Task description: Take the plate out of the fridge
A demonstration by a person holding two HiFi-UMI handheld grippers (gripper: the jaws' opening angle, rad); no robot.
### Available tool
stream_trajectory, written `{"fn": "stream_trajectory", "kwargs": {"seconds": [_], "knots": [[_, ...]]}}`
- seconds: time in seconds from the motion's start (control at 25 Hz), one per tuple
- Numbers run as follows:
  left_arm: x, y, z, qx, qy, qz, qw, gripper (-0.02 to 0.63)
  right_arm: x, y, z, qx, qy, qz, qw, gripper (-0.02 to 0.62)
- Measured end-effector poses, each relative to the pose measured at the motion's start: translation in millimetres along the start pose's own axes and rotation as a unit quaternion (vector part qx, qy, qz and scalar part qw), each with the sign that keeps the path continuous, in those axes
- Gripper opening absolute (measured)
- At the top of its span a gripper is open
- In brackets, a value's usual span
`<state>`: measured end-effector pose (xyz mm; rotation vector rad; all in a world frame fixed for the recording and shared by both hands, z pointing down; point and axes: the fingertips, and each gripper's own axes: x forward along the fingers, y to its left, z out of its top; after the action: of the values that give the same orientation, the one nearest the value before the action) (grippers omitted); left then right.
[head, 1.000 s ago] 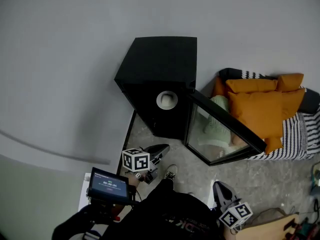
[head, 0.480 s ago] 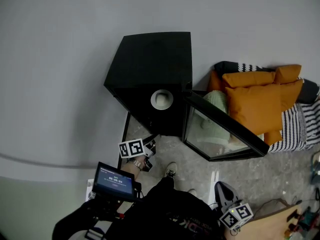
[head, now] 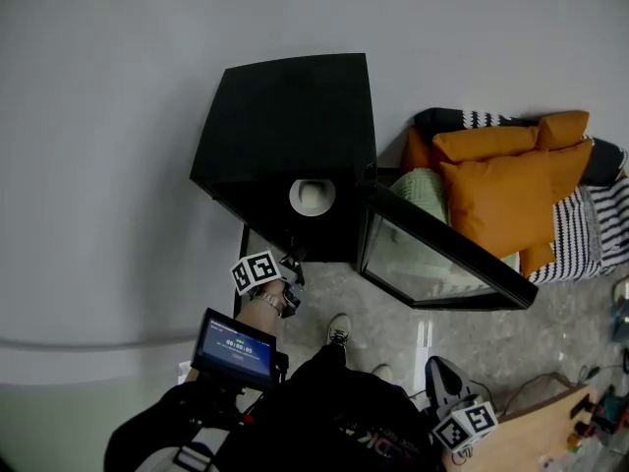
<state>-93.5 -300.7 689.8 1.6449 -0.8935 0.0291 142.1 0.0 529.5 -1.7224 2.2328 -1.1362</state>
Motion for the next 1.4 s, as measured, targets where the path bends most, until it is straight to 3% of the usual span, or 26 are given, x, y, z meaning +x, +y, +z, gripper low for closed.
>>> {"fn": "stream_trajectory", "kwargs": {"seconds": [0.24, 0.72, 1.04, 1.4], "knots": [[19.1, 17.6, 20.0, -0.025, -0.002, 0.015, 0.9996, 0.003, 8.6, 4.8, 1.6, 0.022, -0.023, -0.019, 0.999, 0.003], [66.9, 72.7, 60.0, -0.124, -0.01, 0.062, 0.9903, 0.005, 35.7, 21.2, -2.2, 0.037, -0.019, -0.042, 0.998, 0.003], [95.0, 100.9, 75.6, -0.144, -0.003, 0.093, 0.9852, 0.005, 36.8, 23.9, -10.0, 0.079, -0.005, -0.081, 0.994, 0.003], [108.0, 119.5, 80.6, -0.181, -0.001, 0.136, 0.974, 0.006, 35.1, 10.9, -6.1, 0.072, -0.038, -0.09, 0.993, 0.003]]}}
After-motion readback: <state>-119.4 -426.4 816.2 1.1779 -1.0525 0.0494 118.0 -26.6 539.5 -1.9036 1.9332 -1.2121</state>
